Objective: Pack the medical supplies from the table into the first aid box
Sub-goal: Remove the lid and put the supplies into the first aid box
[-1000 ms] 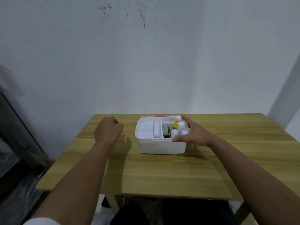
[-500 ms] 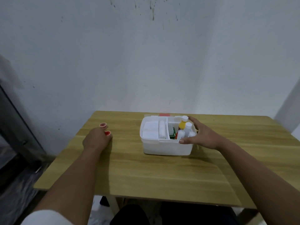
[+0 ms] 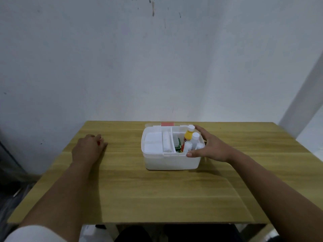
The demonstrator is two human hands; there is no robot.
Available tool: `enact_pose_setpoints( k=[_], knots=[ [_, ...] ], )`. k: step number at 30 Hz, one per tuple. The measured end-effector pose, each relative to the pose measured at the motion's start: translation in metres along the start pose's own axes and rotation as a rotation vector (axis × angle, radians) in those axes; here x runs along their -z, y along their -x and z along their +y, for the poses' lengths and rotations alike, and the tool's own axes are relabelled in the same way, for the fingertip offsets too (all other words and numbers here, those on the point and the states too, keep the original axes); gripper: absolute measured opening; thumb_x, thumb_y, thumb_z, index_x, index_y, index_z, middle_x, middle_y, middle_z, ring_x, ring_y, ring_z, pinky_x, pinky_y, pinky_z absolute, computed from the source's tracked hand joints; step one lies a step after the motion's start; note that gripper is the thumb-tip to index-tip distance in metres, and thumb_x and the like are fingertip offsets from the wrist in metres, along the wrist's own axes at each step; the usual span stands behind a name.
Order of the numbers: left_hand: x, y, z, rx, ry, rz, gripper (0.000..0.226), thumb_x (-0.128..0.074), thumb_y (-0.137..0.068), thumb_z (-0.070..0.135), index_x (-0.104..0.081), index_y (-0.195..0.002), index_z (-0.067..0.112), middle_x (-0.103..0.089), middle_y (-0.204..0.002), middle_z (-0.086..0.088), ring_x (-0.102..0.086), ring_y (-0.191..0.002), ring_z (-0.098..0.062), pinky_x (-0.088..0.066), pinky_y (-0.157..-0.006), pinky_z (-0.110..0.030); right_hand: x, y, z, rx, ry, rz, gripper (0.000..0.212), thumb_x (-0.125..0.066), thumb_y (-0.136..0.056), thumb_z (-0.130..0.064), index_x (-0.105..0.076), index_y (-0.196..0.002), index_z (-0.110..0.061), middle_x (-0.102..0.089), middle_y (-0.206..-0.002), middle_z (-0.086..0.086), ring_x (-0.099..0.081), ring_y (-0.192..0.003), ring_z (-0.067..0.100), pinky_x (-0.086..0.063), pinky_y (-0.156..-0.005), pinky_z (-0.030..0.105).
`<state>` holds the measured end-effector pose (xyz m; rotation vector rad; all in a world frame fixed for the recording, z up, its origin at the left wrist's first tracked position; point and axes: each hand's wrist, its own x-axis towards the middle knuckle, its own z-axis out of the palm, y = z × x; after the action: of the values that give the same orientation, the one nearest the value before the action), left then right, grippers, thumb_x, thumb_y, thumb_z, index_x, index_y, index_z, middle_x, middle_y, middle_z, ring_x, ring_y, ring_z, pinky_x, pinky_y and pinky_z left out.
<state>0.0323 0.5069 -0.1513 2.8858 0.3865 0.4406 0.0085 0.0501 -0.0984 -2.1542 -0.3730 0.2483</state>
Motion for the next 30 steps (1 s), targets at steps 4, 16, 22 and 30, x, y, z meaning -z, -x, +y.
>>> enact_pose_setpoints(
  k=[4, 16, 22, 30],
  knots=[
    [-0.005, 0.008, 0.001, -0.05, -0.032, 0.126, 0.027, -0.056, -0.098, 0.041, -0.076, -0.105, 0.023, -0.069, -0.099, -0.011, -0.064, -0.088, -0.037, -0.05, -0.062, -0.038, 0.0, -0.001, 0.001, 0.0, 0.005, 0.008, 0.126, -0.095, -0.058, -0.056, -0.022, -0.159, -0.043, -0.058, -0.136, -0.025, -0.058, -0.12, -0.001, -0.05, -0.1, 0.029],
    [0.043, 0.05, 0.092, -0.165, 0.524, 0.163, 0.028, -0.07, -0.091, 0.043, -0.079, -0.11, 0.025, -0.075, -0.102, 0.007, -0.066, -0.078, -0.008, -0.048, -0.07, -0.027, 0.0, 0.004, -0.004, 0.015, 0.012, 0.019, 0.121, -0.096, -0.056, -0.056, -0.029, -0.156, -0.042, -0.061, -0.138, -0.019, -0.06, -0.125, 0.005, -0.05, -0.103, 0.032],
    [0.079, 0.077, 0.15, -0.435, 0.496, 0.0, 0.018, -0.076, -0.084, 0.041, -0.075, -0.097, 0.028, -0.072, -0.09, 0.016, -0.065, -0.075, 0.001, -0.056, -0.07, -0.03, -0.002, 0.01, -0.012, 0.032, -0.006, 0.017, 0.094, -0.094, -0.07, -0.036, -0.037, -0.144, -0.047, -0.061, -0.128, -0.026, -0.059, -0.111, -0.009, -0.049, -0.087, 0.016],
    [0.076, 0.077, 0.162, -0.462, 0.265, -0.13, 0.023, -0.079, -0.078, 0.042, -0.064, -0.074, 0.025, -0.069, -0.075, 0.013, -0.066, -0.073, -0.007, -0.058, -0.069, -0.043, -0.002, 0.01, -0.01, 0.016, -0.025, 0.034, 0.108, -0.097, -0.061, -0.048, -0.037, -0.151, -0.042, -0.064, -0.131, -0.022, -0.061, -0.116, -0.005, -0.05, -0.09, 0.019]
  ],
)
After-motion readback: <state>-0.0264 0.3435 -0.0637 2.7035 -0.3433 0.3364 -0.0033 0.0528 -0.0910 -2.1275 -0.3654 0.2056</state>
